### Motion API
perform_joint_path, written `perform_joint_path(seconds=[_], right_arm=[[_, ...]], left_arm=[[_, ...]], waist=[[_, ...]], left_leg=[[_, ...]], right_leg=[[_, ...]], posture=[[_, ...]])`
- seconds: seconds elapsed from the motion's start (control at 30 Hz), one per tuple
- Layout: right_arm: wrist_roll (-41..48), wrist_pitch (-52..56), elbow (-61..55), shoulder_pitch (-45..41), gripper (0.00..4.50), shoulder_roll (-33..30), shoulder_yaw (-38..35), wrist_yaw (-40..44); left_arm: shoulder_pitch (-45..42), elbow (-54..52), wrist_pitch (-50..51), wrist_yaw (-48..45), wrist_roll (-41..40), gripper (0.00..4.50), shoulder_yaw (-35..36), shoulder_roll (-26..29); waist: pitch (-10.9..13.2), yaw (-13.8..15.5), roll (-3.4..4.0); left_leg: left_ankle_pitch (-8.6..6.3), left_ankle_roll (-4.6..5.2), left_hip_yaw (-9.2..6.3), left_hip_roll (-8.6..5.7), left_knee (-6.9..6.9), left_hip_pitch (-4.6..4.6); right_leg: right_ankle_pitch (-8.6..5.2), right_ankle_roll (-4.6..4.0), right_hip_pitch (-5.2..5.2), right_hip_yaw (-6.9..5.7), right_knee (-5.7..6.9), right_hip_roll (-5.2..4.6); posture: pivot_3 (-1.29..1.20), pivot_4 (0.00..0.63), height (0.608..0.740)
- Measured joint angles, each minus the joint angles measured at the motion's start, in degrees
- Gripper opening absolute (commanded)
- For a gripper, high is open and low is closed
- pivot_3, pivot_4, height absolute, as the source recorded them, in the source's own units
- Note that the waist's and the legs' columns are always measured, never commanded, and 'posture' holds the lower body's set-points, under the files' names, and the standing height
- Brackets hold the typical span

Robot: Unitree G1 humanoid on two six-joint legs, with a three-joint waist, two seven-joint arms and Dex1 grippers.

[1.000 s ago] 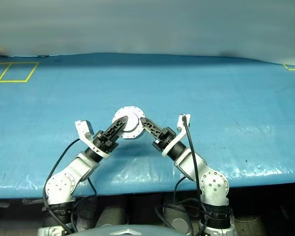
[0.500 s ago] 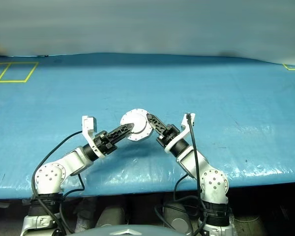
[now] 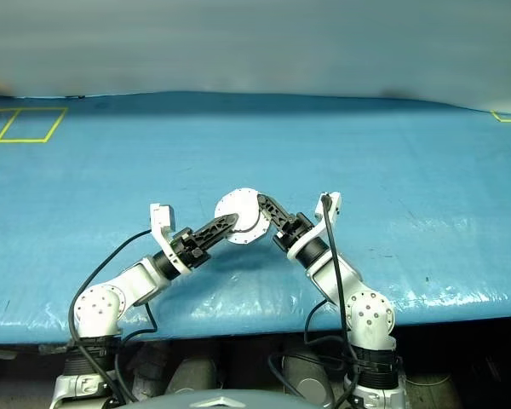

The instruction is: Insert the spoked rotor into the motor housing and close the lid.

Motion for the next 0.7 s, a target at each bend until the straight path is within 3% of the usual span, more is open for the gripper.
perform_joint_path(seconds=[0.7], right_arm=[[-1.3, 1.2, 0.3, 0.0, 2.97, 0.6, 0.2, -0.6]], left_arm=[[-0.7, -0.1, -2.4, 0.8, 3.3, 2.38, 0.2, -1.3]], waist=[[0.0, 0.0, 0.0]], left_leg=[[0.0, 0.0, 0.0, 0.0, 0.0, 0.0]], right_leg=[[0.0, 0.0, 0.0, 0.0, 0.0, 0.0]], posture=[[0.0, 0.15, 0.74]])
